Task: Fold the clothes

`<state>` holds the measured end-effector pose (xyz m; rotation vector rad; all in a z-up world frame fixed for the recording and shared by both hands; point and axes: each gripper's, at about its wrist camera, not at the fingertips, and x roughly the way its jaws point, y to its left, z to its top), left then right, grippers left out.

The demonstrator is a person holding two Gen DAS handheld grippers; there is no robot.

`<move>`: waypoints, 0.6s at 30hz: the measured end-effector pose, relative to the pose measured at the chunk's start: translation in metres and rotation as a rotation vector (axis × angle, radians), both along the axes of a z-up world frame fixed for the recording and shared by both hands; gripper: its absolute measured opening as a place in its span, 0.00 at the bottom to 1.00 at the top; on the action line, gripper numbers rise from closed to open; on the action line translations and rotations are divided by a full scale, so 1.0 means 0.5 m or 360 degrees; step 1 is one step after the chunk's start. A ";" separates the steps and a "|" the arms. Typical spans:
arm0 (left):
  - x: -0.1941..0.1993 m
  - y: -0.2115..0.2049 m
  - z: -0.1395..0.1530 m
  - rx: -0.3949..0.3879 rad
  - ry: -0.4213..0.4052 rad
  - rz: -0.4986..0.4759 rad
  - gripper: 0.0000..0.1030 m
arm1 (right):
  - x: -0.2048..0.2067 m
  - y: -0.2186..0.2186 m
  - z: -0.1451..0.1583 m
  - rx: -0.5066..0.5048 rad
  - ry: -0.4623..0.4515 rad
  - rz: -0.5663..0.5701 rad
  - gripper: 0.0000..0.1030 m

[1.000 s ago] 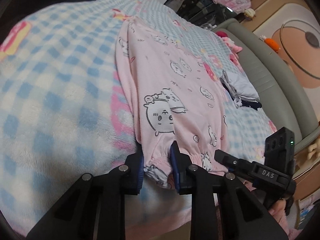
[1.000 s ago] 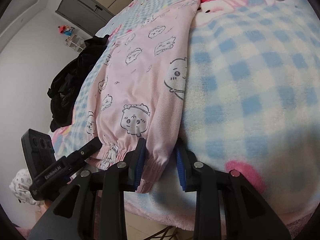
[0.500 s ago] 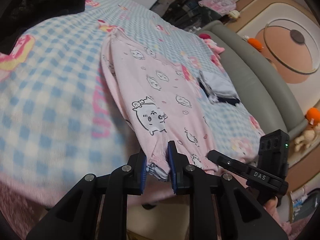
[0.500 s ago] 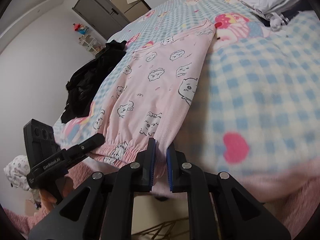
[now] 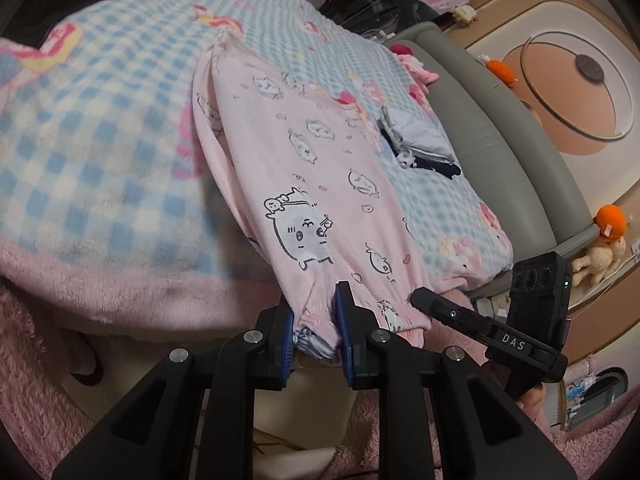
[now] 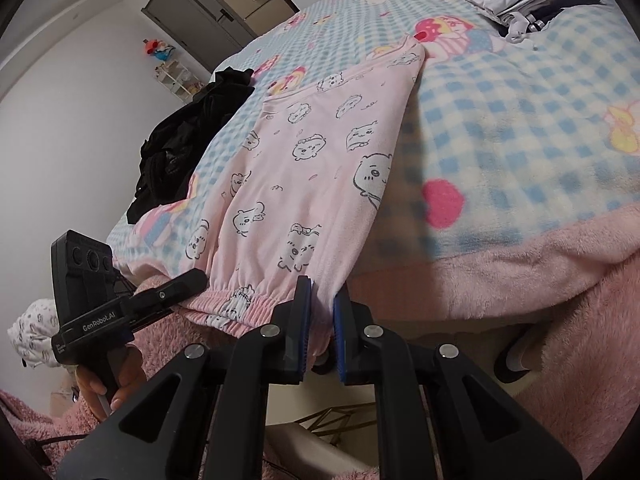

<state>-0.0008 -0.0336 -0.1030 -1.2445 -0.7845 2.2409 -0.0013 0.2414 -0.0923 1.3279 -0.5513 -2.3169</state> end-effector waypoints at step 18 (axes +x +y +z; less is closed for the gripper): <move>-0.161 -0.003 0.067 0.0076 0.0134 -0.0098 0.19 | -0.129 -0.022 0.057 0.0091 0.0137 0.0091 0.10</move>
